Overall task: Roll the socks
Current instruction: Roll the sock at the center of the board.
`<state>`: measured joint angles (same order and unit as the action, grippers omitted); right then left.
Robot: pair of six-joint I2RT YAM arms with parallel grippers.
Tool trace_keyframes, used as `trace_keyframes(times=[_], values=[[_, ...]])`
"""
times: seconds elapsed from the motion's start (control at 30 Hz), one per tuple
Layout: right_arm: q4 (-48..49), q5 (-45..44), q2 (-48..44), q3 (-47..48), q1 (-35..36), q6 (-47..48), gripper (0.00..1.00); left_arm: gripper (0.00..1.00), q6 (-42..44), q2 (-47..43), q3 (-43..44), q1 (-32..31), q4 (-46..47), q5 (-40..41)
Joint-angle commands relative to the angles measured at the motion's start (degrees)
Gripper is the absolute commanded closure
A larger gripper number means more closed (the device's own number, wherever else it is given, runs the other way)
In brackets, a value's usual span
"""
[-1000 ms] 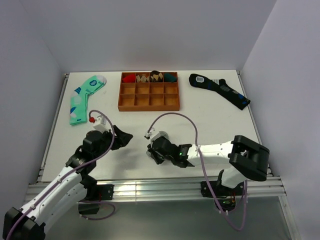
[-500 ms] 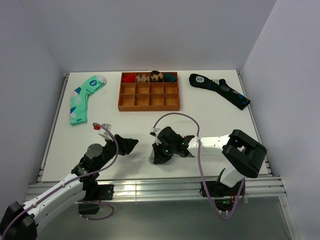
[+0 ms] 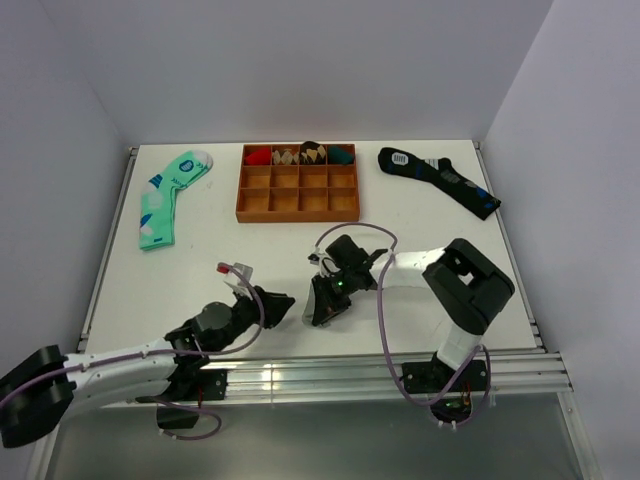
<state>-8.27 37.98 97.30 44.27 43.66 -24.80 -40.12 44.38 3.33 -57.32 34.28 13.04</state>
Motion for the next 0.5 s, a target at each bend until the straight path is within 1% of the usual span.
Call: trace_keyframes(times=[0.0,0.07,0.17,0.2,0.23,0.33,0.47], values=[[-3.59,4.38,0.87,3.10,-1.03,1.24,0.83,0.62,2.50,5.60,0.36,-4.72,6.93,7.60],[-4.73,5.79,1.58,3.89,-1.73,1.50,0.82,0.62,2.68,7.81,0.45,-7.00,8.94,8.75],[-4.30,10.88,3.16,4.24,-3.93,0.98,0.82,0.60,3.11,11.51,0.88,-8.68,10.54,9.81],[-4.21,13.76,3.68,4.33,-4.54,0.54,0.83,0.59,3.73,12.39,0.97,-9.03,11.32,10.07],[-4.82,14.57,5.08,4.77,-4.98,0.63,0.83,0.58,4.17,13.70,1.15,-9.39,11.51,10.25],[-9.63,14.23,7.55,6.78,-5.69,3.08,0.84,0.57,5.40,15.65,2.03,-10.27,11.60,10.25],[-12.03,14.31,8.61,7.67,-6.04,4.84,0.84,0.53,6.19,17.23,2.38,-10.53,12.12,9.38]])
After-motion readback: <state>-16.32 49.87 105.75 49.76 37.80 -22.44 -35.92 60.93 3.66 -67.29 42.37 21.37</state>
